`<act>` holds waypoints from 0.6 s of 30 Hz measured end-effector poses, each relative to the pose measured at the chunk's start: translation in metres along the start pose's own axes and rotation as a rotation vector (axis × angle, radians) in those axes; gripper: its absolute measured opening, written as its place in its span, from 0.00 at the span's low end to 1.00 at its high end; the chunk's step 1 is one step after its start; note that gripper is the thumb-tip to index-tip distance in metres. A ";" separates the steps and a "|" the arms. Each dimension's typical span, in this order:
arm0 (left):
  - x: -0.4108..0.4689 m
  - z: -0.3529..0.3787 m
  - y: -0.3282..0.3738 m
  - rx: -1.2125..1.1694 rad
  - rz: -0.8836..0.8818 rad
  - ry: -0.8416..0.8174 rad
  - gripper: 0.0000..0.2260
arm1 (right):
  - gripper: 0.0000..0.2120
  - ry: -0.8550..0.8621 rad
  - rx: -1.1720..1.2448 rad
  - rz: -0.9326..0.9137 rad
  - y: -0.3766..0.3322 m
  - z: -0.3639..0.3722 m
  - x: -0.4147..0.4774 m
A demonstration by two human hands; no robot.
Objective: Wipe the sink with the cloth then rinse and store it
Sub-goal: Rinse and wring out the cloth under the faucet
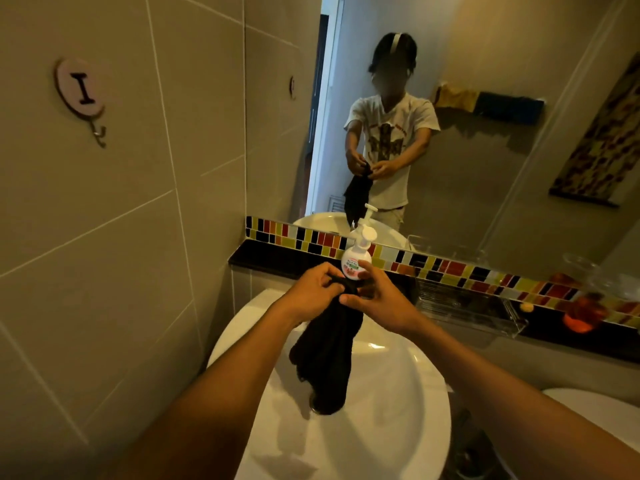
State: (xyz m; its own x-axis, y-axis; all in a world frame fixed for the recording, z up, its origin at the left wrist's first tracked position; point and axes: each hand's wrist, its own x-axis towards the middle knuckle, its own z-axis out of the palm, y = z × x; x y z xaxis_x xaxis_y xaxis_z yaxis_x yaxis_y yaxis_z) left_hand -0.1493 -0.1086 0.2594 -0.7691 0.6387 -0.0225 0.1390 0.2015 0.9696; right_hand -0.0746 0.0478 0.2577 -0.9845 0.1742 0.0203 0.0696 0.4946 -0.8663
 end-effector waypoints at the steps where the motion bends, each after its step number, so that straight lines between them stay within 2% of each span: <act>1: 0.000 -0.001 0.007 0.016 0.019 -0.016 0.05 | 0.34 -0.038 -0.003 0.017 -0.006 -0.003 0.001; 3: -0.002 -0.005 0.022 0.053 0.042 -0.041 0.06 | 0.25 -0.150 -0.088 0.046 -0.025 -0.015 0.003; 5: -0.006 -0.010 0.037 0.108 0.071 -0.045 0.07 | 0.18 -0.253 -0.284 0.060 -0.047 -0.029 0.002; 7: -0.010 -0.014 0.051 0.168 0.113 -0.041 0.08 | 0.15 -0.280 -0.494 0.043 -0.065 -0.046 0.003; 10: -0.018 -0.021 0.067 0.258 0.166 -0.035 0.08 | 0.15 -0.256 -0.664 0.025 -0.085 -0.066 0.001; 14: -0.025 -0.032 0.078 0.360 0.175 -0.063 0.14 | 0.05 -0.215 -0.591 0.003 -0.104 -0.081 -0.013; 18: -0.034 -0.046 0.086 0.538 0.164 -0.095 0.16 | 0.03 -0.084 -0.600 -0.170 -0.106 -0.092 -0.024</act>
State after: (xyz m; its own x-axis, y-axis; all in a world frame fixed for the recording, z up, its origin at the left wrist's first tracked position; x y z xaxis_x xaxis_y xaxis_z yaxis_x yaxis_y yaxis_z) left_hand -0.1396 -0.1473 0.3553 -0.6545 0.7526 0.0719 0.5690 0.4278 0.7023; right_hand -0.0434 0.0697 0.3946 -0.9973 -0.0043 0.0729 -0.0349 0.9052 -0.4235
